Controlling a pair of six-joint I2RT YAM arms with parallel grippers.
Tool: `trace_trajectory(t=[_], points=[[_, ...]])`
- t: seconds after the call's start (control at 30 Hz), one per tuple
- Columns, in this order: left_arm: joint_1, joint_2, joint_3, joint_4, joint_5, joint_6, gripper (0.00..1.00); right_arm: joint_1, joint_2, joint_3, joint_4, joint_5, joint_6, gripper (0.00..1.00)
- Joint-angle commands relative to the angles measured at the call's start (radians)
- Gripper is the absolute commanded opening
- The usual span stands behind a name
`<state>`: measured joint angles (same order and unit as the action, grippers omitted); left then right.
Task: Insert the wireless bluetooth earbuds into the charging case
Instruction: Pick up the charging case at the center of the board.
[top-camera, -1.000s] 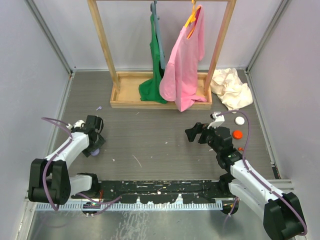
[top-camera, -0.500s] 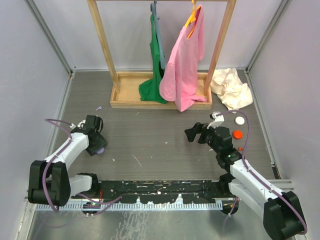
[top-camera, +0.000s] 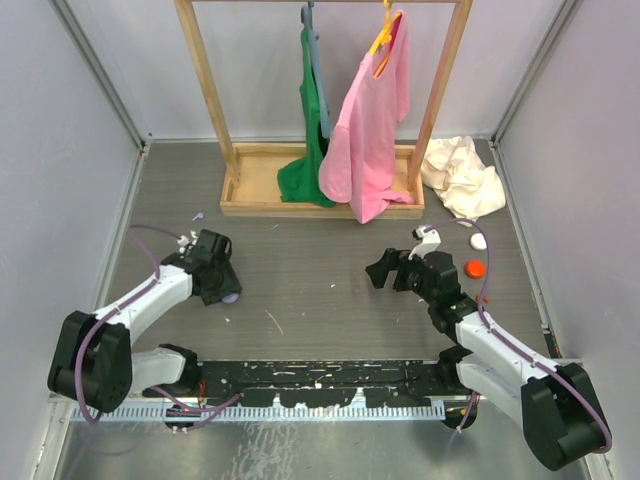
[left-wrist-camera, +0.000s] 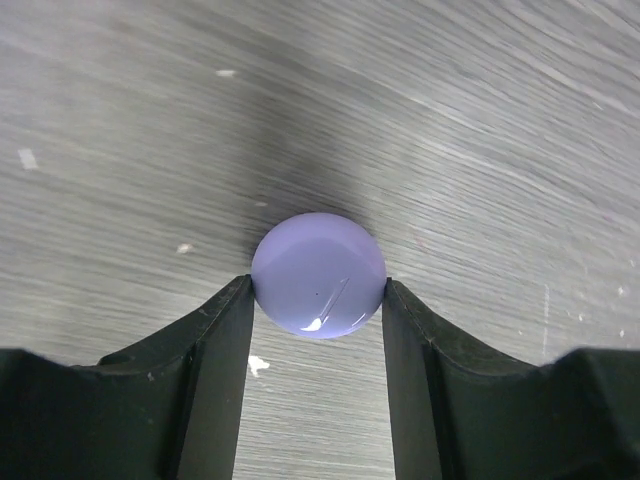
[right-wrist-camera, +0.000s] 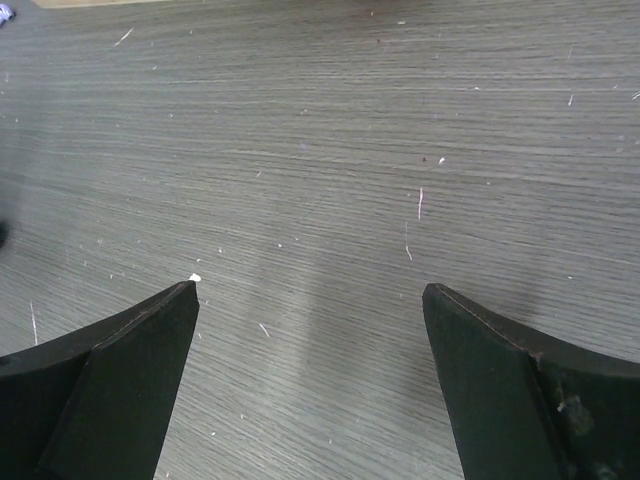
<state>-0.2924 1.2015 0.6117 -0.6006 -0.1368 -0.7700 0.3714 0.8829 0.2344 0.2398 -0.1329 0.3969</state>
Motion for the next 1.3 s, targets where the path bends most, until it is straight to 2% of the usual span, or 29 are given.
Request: trace_trajectory(t=[0.0, 0.23, 0.53, 0.8, 1.03, 1.27], points=[[-0.106, 0.032, 0.066, 0.095, 0.024, 0.084, 0.41, 0.006, 0.012, 0.029, 0.067, -0.017, -0.015, 1.00], [-0.275, 0.113, 0.114, 0.196, 0.064, 0.212, 0.41, 0.005, 0.030, 0.052, 0.028, -0.033, -0.016, 1.00], [-0.515, 0.253, 0.203, 0.263, -0.025, 0.350, 0.43, 0.006, 0.015, 0.069, -0.030, -0.088, -0.009, 1.00], [-0.600, 0.300, 0.223, 0.331, -0.029, 0.445, 0.44, 0.006, 0.041, 0.106, -0.061, -0.167, 0.011, 1.00], [-0.600, 0.318, 0.251, 0.308, -0.040, 0.339, 0.43, 0.009, 0.078, 0.119, -0.036, -0.213, 0.053, 1.00], [-0.601, 0.334, 0.275, 0.268, -0.037, 0.040, 0.44, 0.045, 0.111, 0.077, 0.105, -0.220, 0.152, 1.00]])
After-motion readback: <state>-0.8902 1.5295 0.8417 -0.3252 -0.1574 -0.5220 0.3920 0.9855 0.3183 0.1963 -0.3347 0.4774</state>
